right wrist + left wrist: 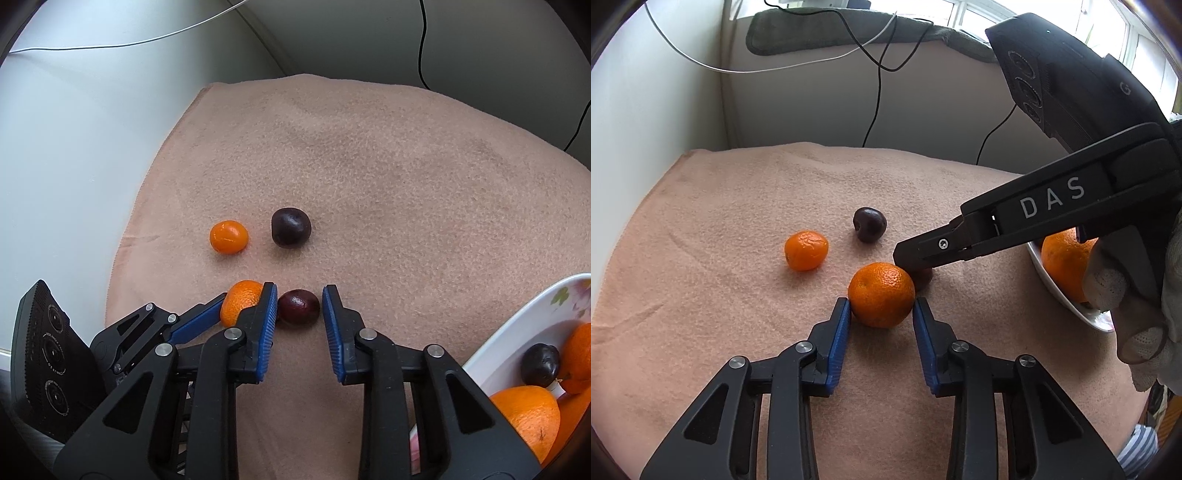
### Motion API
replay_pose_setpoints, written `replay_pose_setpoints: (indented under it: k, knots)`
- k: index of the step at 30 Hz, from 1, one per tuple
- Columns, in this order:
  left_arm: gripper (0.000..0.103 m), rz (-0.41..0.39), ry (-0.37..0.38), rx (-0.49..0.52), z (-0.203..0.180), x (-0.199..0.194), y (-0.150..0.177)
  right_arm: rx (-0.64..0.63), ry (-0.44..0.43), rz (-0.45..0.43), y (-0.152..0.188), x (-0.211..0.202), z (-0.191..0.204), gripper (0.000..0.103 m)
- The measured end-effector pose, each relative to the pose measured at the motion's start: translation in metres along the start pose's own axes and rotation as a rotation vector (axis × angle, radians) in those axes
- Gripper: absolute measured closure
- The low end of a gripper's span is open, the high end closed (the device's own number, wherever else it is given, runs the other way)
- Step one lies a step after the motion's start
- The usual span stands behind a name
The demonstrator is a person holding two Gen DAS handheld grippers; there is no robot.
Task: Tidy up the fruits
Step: 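Grasp a dark plum with the right tool while the left tool grasps a tangerine, then carry the plum and tangerine onto the plate and open both tools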
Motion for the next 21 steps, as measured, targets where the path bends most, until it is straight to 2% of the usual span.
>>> replay_pose_setpoints:
  k: [12, 21]
  knots:
    - [0.071, -0.02, -0.007, -0.005, 0.003, -0.014, 0.007, -0.014, -0.018, -0.009, 0.002, 0.001, -0.001, 0.078]
    - [0.071, -0.047, 0.012, -0.003, -0.011, -0.035, 0.015, -0.036, -0.014, -0.063, 0.01, -0.025, -0.002, 0.078]
Point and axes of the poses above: each gripper's, at about its wrist camera, not at the fingertips, and x roughly the way its jaws point, z to its left, y to its underside, the point moved 1 cm from there along x, roughly the way its jaws point, and after that the axes turned 3 degrees about -x, right-handed, at the moved point
